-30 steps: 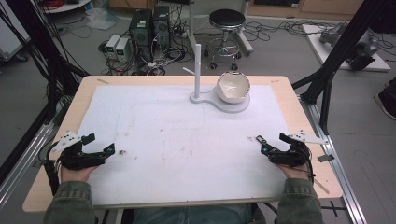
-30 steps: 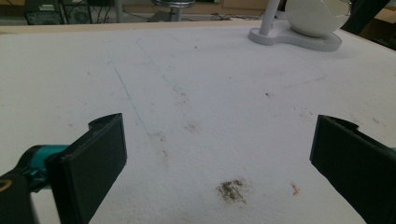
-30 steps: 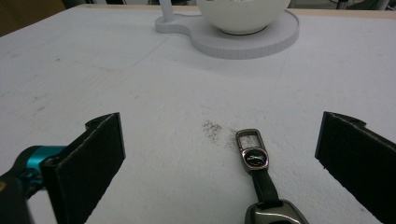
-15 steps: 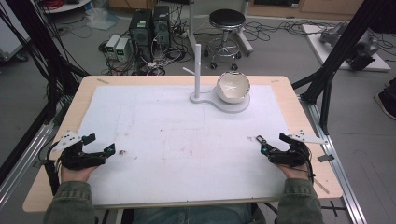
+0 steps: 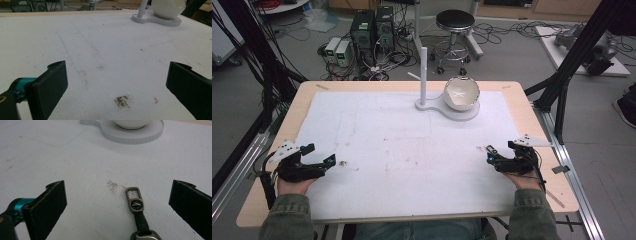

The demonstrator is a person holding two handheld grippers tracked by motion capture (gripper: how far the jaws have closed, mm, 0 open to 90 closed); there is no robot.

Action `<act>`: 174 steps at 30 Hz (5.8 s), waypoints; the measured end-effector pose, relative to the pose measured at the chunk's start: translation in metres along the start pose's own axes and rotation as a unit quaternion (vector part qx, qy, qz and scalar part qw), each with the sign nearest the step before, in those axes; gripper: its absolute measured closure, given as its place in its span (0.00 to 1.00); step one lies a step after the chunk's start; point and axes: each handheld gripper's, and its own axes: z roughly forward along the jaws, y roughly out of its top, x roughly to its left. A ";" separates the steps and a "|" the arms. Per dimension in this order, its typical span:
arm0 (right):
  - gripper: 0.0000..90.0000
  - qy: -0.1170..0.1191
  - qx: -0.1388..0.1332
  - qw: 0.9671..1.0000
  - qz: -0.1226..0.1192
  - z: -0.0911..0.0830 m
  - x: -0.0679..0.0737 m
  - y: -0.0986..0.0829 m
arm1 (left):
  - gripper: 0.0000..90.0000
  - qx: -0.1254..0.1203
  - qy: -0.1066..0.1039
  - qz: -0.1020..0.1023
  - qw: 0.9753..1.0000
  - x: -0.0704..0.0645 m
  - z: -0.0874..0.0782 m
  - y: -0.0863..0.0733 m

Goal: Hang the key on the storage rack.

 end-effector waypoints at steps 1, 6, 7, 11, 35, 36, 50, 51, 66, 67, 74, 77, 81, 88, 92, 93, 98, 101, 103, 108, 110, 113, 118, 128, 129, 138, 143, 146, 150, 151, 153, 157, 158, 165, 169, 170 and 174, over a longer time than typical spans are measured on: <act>0.01 0.000 0.004 1.000 -0.004 0.001 -0.001 0.002 | 0.05 0.000 0.000 0.001 1.000 0.000 0.000 0.000; 0.01 0.003 0.033 0.999 -0.001 0.004 -0.006 0.010 | 0.05 0.000 -0.002 -0.001 1.000 0.001 0.000 0.000; 0.01 0.004 0.036 0.999 0.000 0.005 -0.008 0.011 | 0.05 -0.001 -0.003 -0.001 1.000 0.001 0.000 0.000; 0.01 0.008 0.074 0.997 -0.002 0.012 -0.016 0.013 | 0.05 -0.002 -0.002 -0.003 1.000 0.001 0.000 0.000; 0.05 0.010 0.259 0.966 -0.022 0.033 -0.042 0.020 | 0.05 -0.009 0.001 0.000 1.000 0.000 -0.001 0.001; 0.05 0.011 0.261 0.965 -0.023 0.033 -0.043 0.020 | 0.05 -0.009 0.001 0.000 1.000 0.000 -0.001 0.001; 0.31 -0.002 0.301 0.953 -0.032 0.036 -0.041 0.031 | 0.05 -0.001 -0.003 0.004 1.000 -0.001 0.000 0.000; 0.33 -0.002 0.305 0.952 -0.033 0.037 -0.041 0.032 | 0.05 -0.001 -0.002 0.004 1.000 -0.001 0.000 0.000; 0.58 0.026 0.375 0.926 -0.020 0.053 -0.036 0.042 | 0.05 -0.003 -0.002 0.005 1.000 -0.001 0.000 0.000; 0.59 0.023 0.375 0.927 -0.019 0.053 -0.035 0.042 | 0.05 -0.003 -0.001 0.005 1.000 -0.001 0.000 0.000; 0.84 0.010 0.374 0.927 -0.023 0.053 -0.035 0.043 | 0.05 -0.003 0.000 0.006 1.000 -0.002 0.000 0.000; 0.89 0.007 0.377 0.925 -0.036 0.053 -0.032 0.043 | 0.05 -0.003 -0.001 0.006 1.000 -0.002 0.000 0.001; 0.91 0.009 0.376 0.926 -0.040 0.053 -0.030 0.042 | 0.05 -0.004 -0.002 0.006 1.000 -0.002 0.000 0.001; 0.91 0.023 0.372 0.927 -0.042 0.051 -0.033 0.043 | 0.05 -0.003 -0.003 0.005 1.000 -0.002 0.001 0.000; 0.91 0.028 0.363 0.931 -0.038 0.049 -0.033 0.045 | 0.05 -0.002 -0.004 0.006 1.000 -0.002 0.001 0.000; 0.91 0.028 0.363 0.931 -0.038 0.049 -0.033 0.045 | 0.05 -0.002 -0.004 0.006 1.000 -0.002 0.001 0.000; 0.91 0.050 0.347 0.937 -0.006 0.042 -0.038 0.048 | 0.05 -0.005 -0.005 0.005 1.000 -0.002 0.000 0.001; 0.91 0.054 0.342 0.938 0.002 0.040 -0.039 0.049 | 0.05 -0.005 -0.005 0.005 1.000 -0.002 0.001 0.001; 0.91 0.061 0.337 0.940 0.008 0.038 -0.041 0.049 | 0.05 -0.005 -0.005 0.005 1.000 -0.002 0.001 0.001; 0.91 0.079 0.329 0.941 0.018 0.036 -0.043 0.051 | 0.05 -0.005 -0.006 0.006 1.000 -0.002 0.001 0.001; 0.91 0.085 0.326 0.941 0.028 0.036 -0.043 0.053 | 0.05 -0.004 -0.006 0.005 1.000 -0.002 0.001 0.001; 0.91 0.096 0.315 0.943 0.045 0.033 -0.043 0.061 | 0.05 -0.004 -0.006 0.006 1.000 -0.002 0.001 0.001; 0.91 0.110 0.296 0.948 0.043 0.030 -0.041 0.072 | 0.05 -0.004 -0.005 0.006 1.000 -0.002 0.001 0.001; 0.91 0.115 0.286 0.951 0.034 0.033 -0.033 0.082 | 0.05 -0.004 -0.004 0.005 1.000 -0.002 0.001 0.001; 0.91 0.112 0.285 0.951 0.032 0.033 -0.033 0.083 | 0.05 -0.006 -0.004 0.003 1.000 -0.002 0.001 0.001; 0.91 0.113 0.279 0.954 0.020 0.029 -0.025 0.102 | 0.05 -0.007 -0.003 0.003 1.000 -0.002 0.001 0.001; 0.91 0.112 0.280 0.954 0.009 0.034 -0.017 0.113 | 0.05 -0.006 -0.003 0.005 1.000 -0.002 0.001 0.001; 0.91 0.109 0.278 0.954 0.002 0.037 -0.011 0.120 | 0.05 -0.005 -0.005 0.005 1.000 -0.002 0.002 0.001; 0.91 0.113 0.277 0.954 -0.005 0.040 -0.003 0.132 | 0.05 -0.005 -0.006 0.005 1.000 -0.002 0.002 0.001; 0.91 0.112 0.275 0.955 -0.009 0.041 -0.002 0.136 | 0.05 -0.005 -0.005 0.005 1.000 -0.002 0.002 0.001; 0.91 0.113 0.273 0.955 -0.011 0.042 0.001 0.142 | 0.05 -0.006 -0.006 0.006 1.000 -0.002 0.001 0.001; 0.91 0.114 0.270 0.956 -0.020 0.044 0.007 0.156 | 0.05 -0.007 -0.008 0.005 1.000 -0.002 0.001 0.001; 0.91 0.115 0.267 0.957 -0.021 0.045 0.008 0.159 | 0.05 -0.008 -0.007 0.005 1.000 -0.002 0.001 0.001; 0.91 0.122 0.253 0.959 -0.040 0.053 0.028 0.187 | 0.05 -0.011 -0.008 0.001 1.000 -0.002 0.000 0.001; 0.91 0.128 0.245 0.960 -0.050 0.060 0.039 0.201 | 0.05 -0.013 -0.009 -0.001 1.000 -0.001 0.000 0.001; 0.91 0.129 0.244 0.960 -0.051 0.062 0.041 0.203 | 0.05 -0.013 -0.009 0.000 1.000 -0.001 0.000 0.001; 0.91 0.129 0.250 0.958 -0.055 0.074 0.050 0.214 | 0.05 -0.012 -0.012 0.001 1.000 -0.001 0.001 0.001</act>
